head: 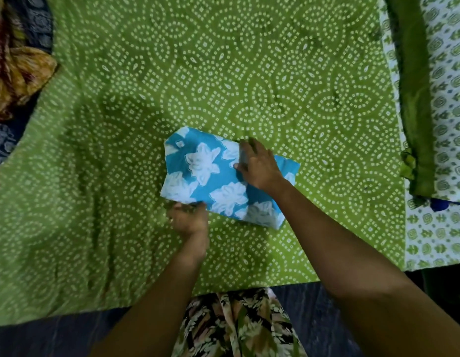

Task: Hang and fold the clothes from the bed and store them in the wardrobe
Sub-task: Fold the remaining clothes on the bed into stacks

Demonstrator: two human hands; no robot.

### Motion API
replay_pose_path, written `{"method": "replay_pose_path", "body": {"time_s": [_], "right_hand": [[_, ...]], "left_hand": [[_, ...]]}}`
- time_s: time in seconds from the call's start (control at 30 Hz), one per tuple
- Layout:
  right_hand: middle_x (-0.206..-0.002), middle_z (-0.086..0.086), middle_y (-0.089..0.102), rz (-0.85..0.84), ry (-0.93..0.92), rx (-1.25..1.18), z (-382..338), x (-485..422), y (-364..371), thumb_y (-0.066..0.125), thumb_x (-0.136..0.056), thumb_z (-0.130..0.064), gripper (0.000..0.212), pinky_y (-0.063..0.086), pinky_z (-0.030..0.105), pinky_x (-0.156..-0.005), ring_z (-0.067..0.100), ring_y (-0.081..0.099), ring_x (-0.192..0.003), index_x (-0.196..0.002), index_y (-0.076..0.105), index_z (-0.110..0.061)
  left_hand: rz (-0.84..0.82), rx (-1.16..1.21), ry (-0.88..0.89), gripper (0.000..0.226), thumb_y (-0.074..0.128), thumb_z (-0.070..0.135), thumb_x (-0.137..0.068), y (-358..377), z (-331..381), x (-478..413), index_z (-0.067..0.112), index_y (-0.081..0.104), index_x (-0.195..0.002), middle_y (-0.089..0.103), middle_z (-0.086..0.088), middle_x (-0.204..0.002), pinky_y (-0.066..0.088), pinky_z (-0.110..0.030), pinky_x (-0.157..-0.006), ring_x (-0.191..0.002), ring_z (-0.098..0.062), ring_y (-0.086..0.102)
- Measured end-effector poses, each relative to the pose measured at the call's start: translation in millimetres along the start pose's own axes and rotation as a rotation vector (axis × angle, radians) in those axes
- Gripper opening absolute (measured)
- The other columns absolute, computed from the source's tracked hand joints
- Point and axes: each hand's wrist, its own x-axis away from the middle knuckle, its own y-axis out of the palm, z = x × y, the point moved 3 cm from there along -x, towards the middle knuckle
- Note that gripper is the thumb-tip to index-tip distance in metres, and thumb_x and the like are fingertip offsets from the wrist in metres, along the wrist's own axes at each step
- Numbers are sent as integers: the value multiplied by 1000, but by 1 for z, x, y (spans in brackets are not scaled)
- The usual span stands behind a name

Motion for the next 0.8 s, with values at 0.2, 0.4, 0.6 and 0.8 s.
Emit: {"method": "replay_pose_path", "body": {"time_s": [0.2, 0.4, 0.6, 0.8], "right_hand": [[-134, 21, 43, 13, -4, 99, 17, 3, -2, 43, -92, -54, 71, 35, 42, -100, 37, 45, -120, -145, 28, -9], [-110, 15, 62, -80, 145, -287, 30, 17, -18, 53, -88, -55, 52, 38, 29, -72, 31, 58, -102, -112, 56, -9], [-90, 8, 71, 386, 380, -593, 64, 86, -29, 63, -82, -53, 45, 51, 32, -67, 23, 67, -83, -103, 63, -14], [-98, 9, 70, 640, 426, -617, 98, 140, -50, 61, -89, -38, 36, 50, 32, -72, 24, 65, -87, -110, 62, -9]], "left_hand": [[-546, 365, -429, 29, 61, 21, -88, 24, -18, 12, 9, 57, -114, 61, -5, -123, 45, -25, -92, -107, -17, 56], [-656, 681, -190, 71, 74, 10, -73, 43, 0, 13, 16, 43, -137, 58, -11, -129, 55, -39, -77, -112, -28, 60], [-1019, 513, -227, 70, 76, 18, -69, 64, 30, 44, 14, 49, -133, 59, -12, -127, 51, -44, -92, -113, -29, 59], [-1045, 306, -66, 46, 61, 1, -81, 95, 56, 88, 6, 54, -126, 60, -12, -125, 56, -33, -77, -99, -23, 67]]}}
